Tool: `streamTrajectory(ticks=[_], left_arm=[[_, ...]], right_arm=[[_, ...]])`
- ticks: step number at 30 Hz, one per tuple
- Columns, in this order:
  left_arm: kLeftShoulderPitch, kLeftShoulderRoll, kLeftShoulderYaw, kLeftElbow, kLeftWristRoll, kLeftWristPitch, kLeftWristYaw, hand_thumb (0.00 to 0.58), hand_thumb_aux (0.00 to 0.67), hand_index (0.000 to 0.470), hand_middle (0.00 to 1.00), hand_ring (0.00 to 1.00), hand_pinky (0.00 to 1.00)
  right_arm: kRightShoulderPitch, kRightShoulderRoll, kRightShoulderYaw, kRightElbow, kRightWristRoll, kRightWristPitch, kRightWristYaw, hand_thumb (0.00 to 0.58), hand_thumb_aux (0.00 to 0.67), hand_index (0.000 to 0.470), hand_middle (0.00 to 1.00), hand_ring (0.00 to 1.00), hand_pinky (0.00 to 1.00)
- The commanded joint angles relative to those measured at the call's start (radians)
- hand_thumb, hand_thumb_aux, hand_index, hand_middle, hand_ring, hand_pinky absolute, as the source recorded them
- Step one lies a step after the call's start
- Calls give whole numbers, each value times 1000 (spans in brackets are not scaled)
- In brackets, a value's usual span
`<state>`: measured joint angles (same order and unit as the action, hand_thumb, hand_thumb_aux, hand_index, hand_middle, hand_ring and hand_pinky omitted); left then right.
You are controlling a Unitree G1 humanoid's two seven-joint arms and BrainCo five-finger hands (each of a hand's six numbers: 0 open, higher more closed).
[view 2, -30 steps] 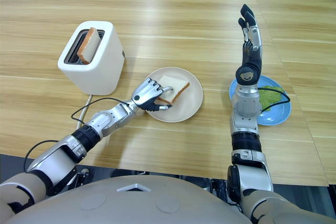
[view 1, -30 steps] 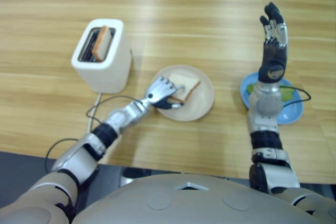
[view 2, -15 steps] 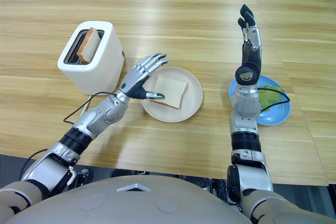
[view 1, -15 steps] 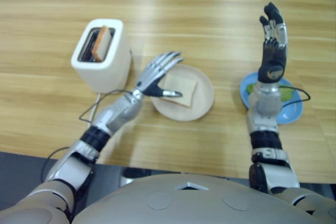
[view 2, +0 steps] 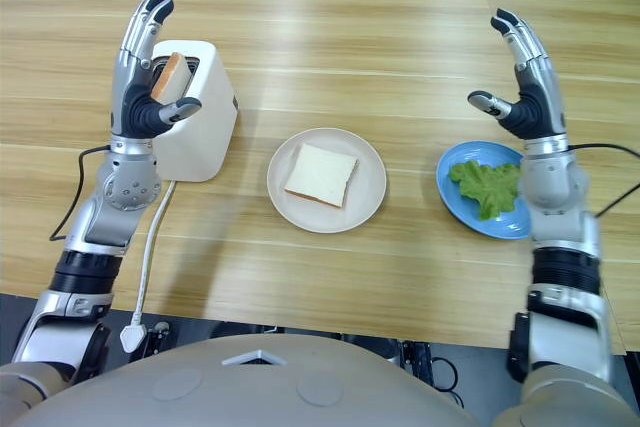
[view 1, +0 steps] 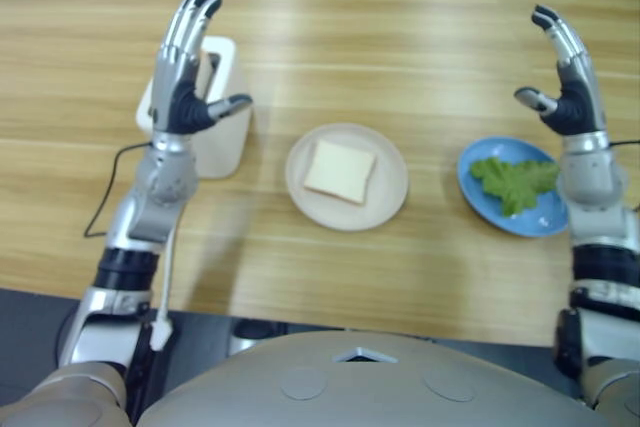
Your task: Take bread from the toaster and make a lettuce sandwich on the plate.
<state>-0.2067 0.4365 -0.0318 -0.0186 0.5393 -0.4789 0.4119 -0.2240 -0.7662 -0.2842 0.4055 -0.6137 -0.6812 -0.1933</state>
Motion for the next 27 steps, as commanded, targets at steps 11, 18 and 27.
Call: streamTrajectory(ticks=[11,18,27], left_arm=[[43,-37,28,32,20,27,-13,0,0,0,0,0,0],[41,-39,28,37,28,29,-22,0,0,0,0,0,0],[46,-36,33,42,27,21,-28,0,0,0,0,0,0]], right_arm=[[165,-223,324,-36,-378,321,77,0,0,0,0,0,0],[226,-209,376,-118,-337,363,163,0,0,0,0,0,0],[236,-225,401,-66,-332,396,161,0,0,0,0,0,0]])
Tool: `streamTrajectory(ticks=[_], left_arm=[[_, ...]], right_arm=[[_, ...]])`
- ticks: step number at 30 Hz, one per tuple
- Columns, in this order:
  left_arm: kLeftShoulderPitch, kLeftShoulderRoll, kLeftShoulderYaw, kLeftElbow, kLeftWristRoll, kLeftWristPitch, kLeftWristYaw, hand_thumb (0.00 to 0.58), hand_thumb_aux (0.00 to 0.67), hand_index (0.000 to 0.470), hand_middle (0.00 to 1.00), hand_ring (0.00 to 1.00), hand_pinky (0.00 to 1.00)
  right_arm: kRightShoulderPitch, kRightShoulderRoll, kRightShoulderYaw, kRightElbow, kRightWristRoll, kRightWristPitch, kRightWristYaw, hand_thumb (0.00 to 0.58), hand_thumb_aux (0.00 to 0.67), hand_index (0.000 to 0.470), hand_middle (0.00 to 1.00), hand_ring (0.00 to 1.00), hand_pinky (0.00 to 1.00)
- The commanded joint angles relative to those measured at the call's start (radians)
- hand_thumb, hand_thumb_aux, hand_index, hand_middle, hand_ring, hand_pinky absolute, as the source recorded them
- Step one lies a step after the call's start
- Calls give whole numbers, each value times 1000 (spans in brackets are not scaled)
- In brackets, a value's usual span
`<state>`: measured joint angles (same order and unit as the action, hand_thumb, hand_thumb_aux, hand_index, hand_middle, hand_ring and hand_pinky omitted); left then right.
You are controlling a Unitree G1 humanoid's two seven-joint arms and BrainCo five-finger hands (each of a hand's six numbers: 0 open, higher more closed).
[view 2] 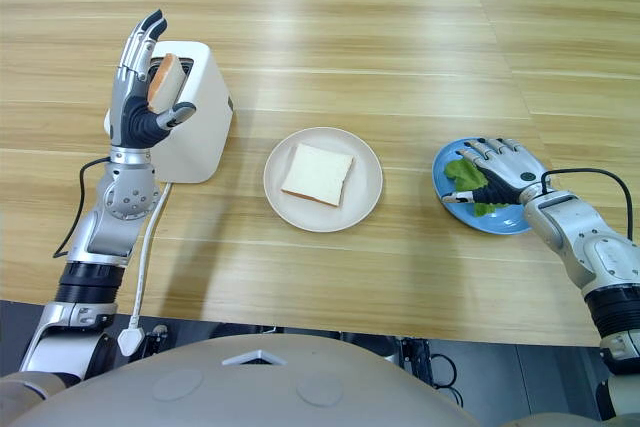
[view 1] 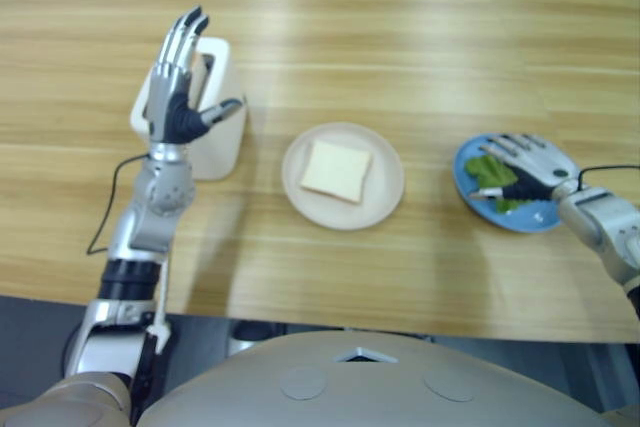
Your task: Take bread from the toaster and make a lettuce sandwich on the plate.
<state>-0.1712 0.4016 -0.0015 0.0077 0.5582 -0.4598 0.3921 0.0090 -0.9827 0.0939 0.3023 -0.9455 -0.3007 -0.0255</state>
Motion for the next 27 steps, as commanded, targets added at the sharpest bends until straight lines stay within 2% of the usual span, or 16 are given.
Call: streamTrajectory(ticks=[1,15,27], left_arm=[[11,-1,4,15,8,2,-8,0,0,0,0,0,0],[26,-3,0,5,11,2,-15,0,0,0,0,0,0],[36,-5,1,-7,14,5,-22,0,0,0,0,0,0]], right_arm=[[-2,-12,27,53,-3,20,-13,0,0,0,0,0,0],[-83,-43,125,244,-43,50,-97,0,0,0,0,0,0],[-143,-27,218,296,-51,48,-118,0,0,0,0,0,0]])
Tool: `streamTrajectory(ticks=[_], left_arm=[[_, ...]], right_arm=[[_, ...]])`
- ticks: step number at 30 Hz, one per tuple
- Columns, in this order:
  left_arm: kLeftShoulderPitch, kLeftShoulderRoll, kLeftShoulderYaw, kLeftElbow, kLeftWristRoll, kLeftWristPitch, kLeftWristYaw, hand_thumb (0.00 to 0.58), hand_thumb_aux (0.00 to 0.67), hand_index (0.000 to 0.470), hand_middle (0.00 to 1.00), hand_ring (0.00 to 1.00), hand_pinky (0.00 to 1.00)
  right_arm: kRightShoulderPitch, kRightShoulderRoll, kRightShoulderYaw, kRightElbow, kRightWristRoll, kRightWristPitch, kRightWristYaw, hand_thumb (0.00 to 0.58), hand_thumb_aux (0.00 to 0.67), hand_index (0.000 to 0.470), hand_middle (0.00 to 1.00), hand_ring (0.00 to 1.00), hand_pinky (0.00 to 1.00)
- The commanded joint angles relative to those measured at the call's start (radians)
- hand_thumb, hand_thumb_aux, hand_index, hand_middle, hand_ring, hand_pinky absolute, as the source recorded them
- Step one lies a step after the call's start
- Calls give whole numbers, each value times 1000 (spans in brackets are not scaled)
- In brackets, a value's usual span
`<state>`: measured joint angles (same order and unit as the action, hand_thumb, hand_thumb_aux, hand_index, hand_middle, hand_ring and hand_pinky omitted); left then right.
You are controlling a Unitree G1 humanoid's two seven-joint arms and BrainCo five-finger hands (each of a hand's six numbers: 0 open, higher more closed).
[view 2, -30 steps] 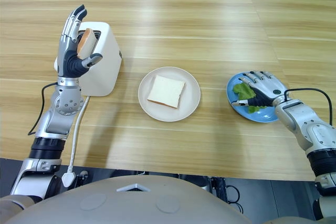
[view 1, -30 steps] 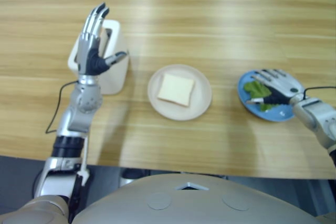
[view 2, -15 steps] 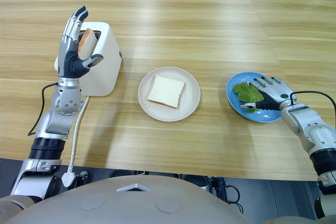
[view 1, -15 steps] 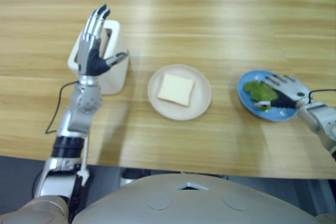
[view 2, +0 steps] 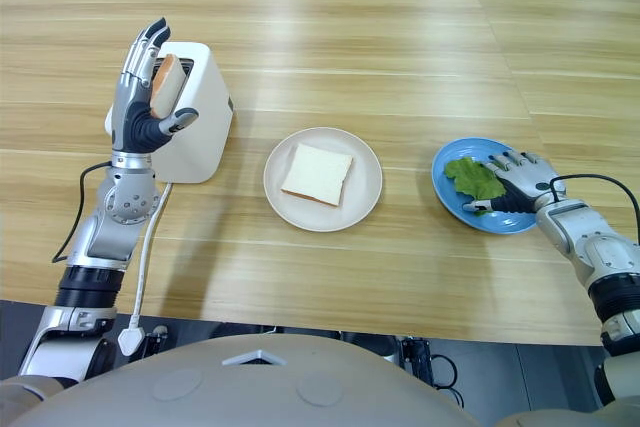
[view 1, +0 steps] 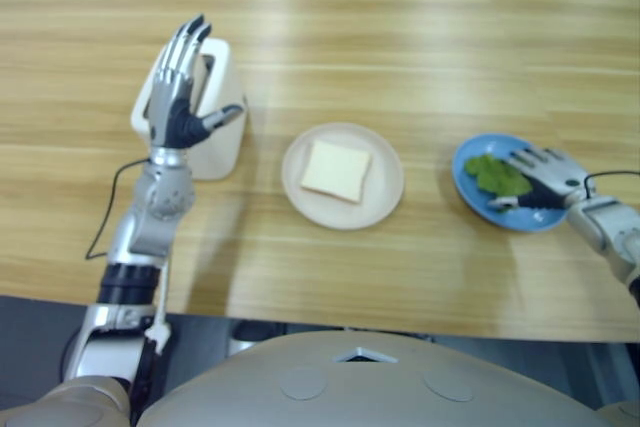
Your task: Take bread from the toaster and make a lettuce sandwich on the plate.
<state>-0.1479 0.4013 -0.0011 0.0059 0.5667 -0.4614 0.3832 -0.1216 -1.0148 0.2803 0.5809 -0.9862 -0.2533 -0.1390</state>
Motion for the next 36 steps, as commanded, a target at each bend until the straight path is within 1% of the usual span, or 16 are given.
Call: streamTrajectory(ticks=[1,2,3,4,5,10,22,36], left_arm=[[14,-6,2,-6,5,7,-14,0,0,0,0,0,0],[15,-6,2,-7,4,6,-15,0,0,0,0,0,0],[15,-6,3,-6,4,6,-14,0,0,0,0,0,0],[18,-6,4,-8,5,6,-15,0,0,0,0,0,0],[19,-7,5,-8,5,6,-15,0,0,0,0,0,0],[24,-9,7,-13,6,9,-16,0,0,0,0,0,0],[22,-14,5,-13,12,12,-15,0,0,0,0,0,0],[19,-31,2,-12,25,14,-13,0,0,0,0,0,0]], right_arm=[[-16,6,38,21,-10,-1,-4,0,0,0,0,0,0],[-21,7,44,26,-9,-4,-4,198,126,87,0,0,0],[-26,9,50,32,-7,-7,-5,198,126,87,0,0,0],[-30,9,56,37,-4,-9,-6,521,457,314,0,0,0],[-36,11,63,44,-3,-11,-6,580,670,460,0,0,0],[-49,17,81,66,1,-17,-9,580,670,460,0,0,0],[-54,11,91,34,17,-30,-22,580,670,460,0,0,0],[-66,11,86,44,2,-24,-127,580,670,460,0,0,0]])
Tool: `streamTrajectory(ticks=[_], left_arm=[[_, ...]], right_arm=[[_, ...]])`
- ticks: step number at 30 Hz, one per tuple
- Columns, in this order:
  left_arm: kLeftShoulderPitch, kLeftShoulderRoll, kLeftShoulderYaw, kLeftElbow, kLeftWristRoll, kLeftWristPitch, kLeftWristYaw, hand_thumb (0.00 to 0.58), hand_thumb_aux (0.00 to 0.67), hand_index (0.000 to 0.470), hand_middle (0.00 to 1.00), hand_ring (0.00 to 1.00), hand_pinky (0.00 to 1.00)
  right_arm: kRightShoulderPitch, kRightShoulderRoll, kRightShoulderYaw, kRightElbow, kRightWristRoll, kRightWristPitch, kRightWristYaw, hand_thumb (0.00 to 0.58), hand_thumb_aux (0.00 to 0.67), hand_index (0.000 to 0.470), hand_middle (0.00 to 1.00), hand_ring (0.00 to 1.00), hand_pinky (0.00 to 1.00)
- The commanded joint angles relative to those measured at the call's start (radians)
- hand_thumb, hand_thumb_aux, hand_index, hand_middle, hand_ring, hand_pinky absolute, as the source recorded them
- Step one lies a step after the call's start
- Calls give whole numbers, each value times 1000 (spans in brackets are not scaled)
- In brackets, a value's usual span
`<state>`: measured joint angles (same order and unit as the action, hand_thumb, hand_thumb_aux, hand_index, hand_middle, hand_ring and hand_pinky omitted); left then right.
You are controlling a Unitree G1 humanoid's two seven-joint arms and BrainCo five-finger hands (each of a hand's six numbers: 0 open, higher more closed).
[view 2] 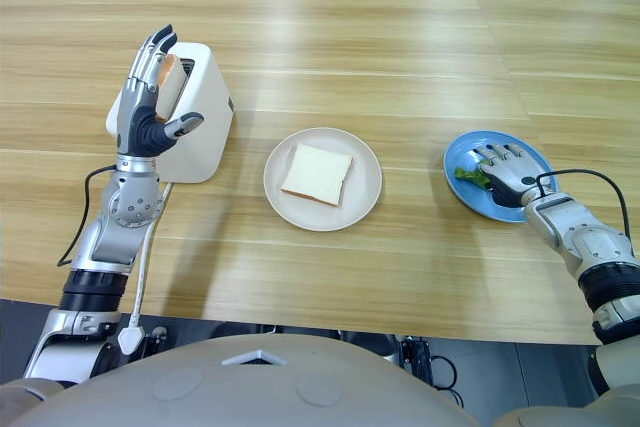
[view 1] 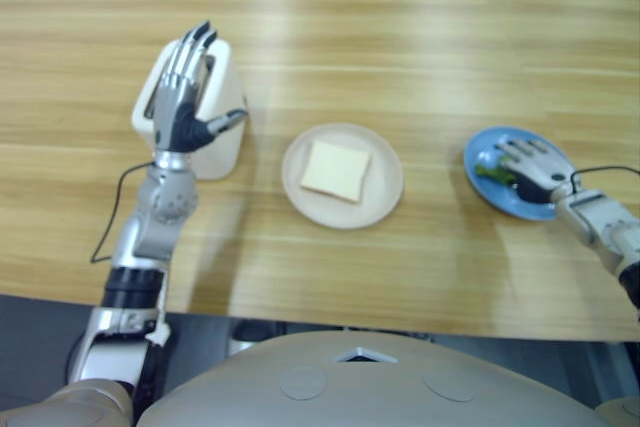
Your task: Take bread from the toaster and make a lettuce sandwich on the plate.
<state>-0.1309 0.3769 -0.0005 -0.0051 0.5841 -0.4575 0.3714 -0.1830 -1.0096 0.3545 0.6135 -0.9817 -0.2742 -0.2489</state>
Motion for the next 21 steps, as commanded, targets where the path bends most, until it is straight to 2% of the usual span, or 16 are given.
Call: streamTrajectory(ticks=[1,11,19,20,21], left_arm=[[2,-7,2,-2,8,10,-2,0,0,0,0,0,0],[-4,-12,-1,3,10,9,-2,0,0,0,0,0,0],[-2,-12,-1,2,10,10,-4,0,0,0,0,0,0],[-3,-13,-2,2,11,10,-4,0,0,0,0,0,0],[-3,-13,-3,2,11,11,-5,0,0,0,0,0,0]], right_arm=[[-4,7,11,15,-1,-3,-27,580,670,460,0,0,0],[-10,-3,-23,-81,-30,36,-235,580,670,460,0,0,0],[-2,-1,-19,-97,-27,27,-306,580,670,460,0,0,0],[1,0,-20,-99,-28,27,-325,580,670,460,659,659,659],[3,1,-22,-102,-28,25,-341,580,670,460,1000,1000,1000]])
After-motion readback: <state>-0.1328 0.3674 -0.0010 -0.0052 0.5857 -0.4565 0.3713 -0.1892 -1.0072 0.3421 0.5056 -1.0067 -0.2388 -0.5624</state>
